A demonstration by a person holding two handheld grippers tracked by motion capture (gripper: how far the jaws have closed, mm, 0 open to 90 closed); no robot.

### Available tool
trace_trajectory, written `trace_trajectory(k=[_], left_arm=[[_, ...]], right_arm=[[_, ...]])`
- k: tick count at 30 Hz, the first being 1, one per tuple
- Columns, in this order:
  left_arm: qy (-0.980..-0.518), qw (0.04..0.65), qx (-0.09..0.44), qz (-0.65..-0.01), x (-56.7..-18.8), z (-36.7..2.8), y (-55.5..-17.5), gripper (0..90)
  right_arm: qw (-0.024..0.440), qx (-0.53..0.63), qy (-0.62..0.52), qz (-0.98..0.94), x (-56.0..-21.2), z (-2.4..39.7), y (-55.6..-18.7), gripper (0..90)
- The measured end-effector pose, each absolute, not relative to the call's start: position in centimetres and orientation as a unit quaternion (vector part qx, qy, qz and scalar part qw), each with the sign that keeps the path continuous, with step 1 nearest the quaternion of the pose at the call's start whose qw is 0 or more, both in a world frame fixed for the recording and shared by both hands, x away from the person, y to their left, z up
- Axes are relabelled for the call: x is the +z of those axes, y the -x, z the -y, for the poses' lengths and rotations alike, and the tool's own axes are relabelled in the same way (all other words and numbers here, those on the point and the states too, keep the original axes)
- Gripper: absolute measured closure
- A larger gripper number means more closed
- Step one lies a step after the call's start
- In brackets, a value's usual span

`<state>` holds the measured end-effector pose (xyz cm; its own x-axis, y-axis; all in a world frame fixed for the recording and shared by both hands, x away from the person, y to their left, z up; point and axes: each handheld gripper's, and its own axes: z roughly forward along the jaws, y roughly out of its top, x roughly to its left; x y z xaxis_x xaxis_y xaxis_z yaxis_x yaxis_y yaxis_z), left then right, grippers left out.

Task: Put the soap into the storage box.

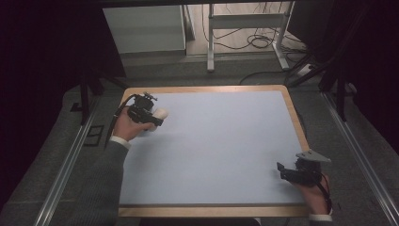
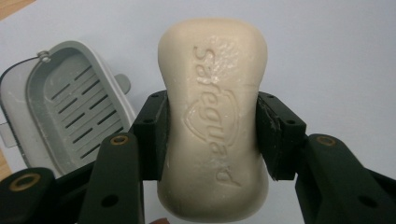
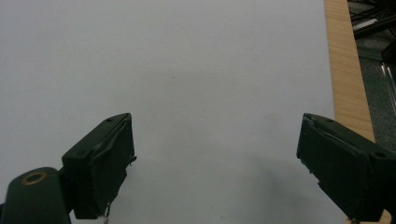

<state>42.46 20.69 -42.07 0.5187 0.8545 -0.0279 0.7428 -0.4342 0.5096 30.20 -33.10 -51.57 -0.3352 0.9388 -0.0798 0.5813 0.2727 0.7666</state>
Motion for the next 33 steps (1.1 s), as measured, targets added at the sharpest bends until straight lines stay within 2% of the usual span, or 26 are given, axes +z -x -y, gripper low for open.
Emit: trace_trajectory(k=[33], left_arm=[[-0.79,0.22,0.121,-0.56,-44.8,-25.4,-46.5,49.6]], right_arm=[[0.275,0.322,-0.51,-0.749,-51.7,33.2,-30.2,10.9]])
